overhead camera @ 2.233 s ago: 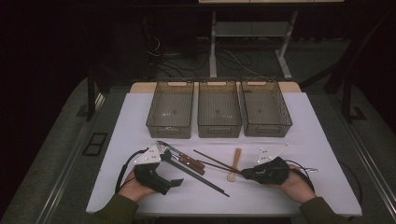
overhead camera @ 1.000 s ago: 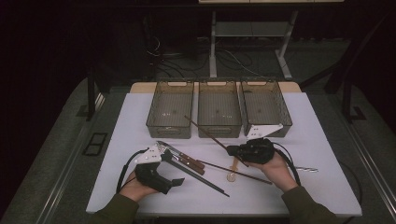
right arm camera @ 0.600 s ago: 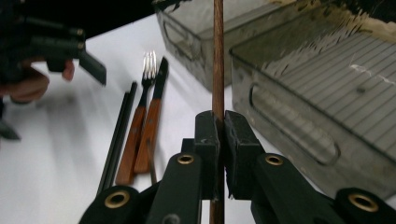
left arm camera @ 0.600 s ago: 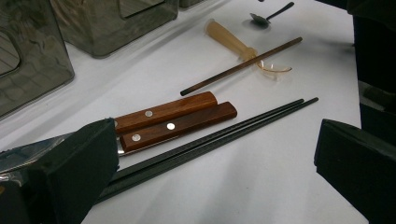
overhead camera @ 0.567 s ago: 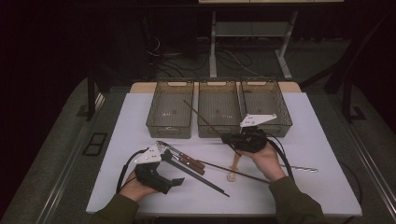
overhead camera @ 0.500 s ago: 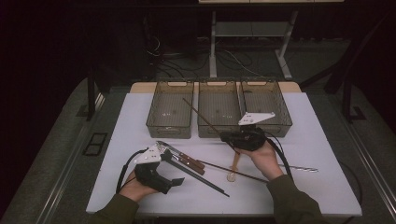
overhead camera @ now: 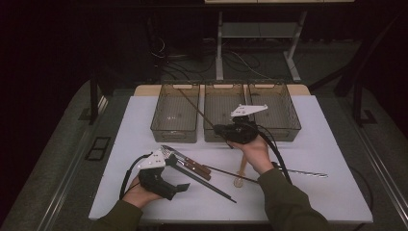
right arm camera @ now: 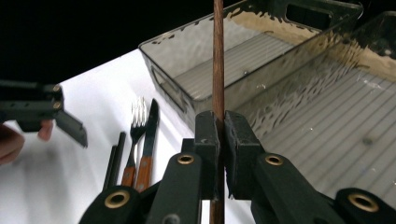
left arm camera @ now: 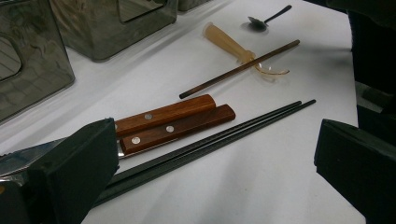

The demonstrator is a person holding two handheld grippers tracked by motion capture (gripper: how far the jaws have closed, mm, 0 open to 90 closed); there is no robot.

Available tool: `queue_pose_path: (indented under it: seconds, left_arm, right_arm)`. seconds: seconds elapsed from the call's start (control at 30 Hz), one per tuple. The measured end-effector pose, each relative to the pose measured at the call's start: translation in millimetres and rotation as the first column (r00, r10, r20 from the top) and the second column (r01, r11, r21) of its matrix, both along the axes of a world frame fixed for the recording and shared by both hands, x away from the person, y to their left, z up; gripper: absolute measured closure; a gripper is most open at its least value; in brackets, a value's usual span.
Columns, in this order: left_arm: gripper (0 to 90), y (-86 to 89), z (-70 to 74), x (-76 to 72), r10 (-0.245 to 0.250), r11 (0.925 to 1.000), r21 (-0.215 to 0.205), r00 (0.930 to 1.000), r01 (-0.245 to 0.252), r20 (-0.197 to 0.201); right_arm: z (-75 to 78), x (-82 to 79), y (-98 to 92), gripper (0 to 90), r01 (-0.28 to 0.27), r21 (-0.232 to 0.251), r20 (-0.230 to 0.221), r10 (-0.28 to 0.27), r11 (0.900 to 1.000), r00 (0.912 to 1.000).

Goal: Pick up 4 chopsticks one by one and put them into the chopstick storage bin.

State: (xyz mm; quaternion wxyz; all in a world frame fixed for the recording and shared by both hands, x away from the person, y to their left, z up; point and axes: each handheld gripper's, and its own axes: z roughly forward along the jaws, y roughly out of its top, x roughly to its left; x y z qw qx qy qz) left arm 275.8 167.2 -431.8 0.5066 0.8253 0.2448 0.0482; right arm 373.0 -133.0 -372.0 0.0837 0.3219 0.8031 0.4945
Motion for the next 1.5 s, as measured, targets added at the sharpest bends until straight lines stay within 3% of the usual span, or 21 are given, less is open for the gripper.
queue_pose_path:
  seconds: [0.83,1.5]
  left_arm:
    - [0.0,-0.1,1.5,-0.3,-0.015,0.9999,0.001,0.9999,0.015,0.007]
    - [0.0,1.4,2.9,-0.5,-0.025,0.9996,-0.012,0.9996,0.025,0.012]
  right_arm:
    - [24.0,52.9,70.4,84.3,0.063,-0.013,-0.004,-0.063,0.998,0.998]
    - [5.0,89.5,127.4,84.3,0.109,-0.063,-0.049,-0.112,0.992,0.9924]
